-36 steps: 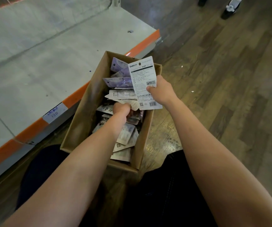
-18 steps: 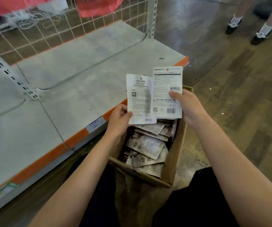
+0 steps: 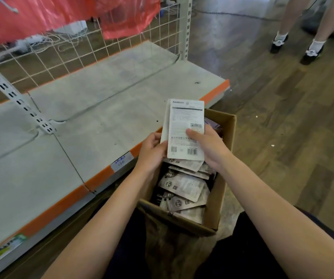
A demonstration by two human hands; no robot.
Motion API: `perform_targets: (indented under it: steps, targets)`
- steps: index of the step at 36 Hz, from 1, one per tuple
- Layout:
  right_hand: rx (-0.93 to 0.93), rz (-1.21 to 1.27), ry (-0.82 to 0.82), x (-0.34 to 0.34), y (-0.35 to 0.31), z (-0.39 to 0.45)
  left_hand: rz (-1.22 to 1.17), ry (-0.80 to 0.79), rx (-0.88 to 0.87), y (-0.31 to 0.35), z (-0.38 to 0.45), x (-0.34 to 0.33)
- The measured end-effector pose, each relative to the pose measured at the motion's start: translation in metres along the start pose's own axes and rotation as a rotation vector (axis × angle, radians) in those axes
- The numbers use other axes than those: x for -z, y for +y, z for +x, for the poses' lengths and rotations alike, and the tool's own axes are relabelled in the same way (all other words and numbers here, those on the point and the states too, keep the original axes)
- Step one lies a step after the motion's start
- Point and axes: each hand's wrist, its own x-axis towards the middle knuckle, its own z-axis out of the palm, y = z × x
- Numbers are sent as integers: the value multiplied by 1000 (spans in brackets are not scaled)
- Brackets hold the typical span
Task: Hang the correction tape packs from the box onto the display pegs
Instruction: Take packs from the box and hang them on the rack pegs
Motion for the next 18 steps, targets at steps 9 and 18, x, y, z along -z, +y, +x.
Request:
perform_targets:
  steps: [9,18]
  targets:
    - [276,-775,-21,-11,10,-2,194,-156,-45,12,-6,-24]
    - [162,-503,-288,-7,7,-8,-424,-195,109,-5,5,22]
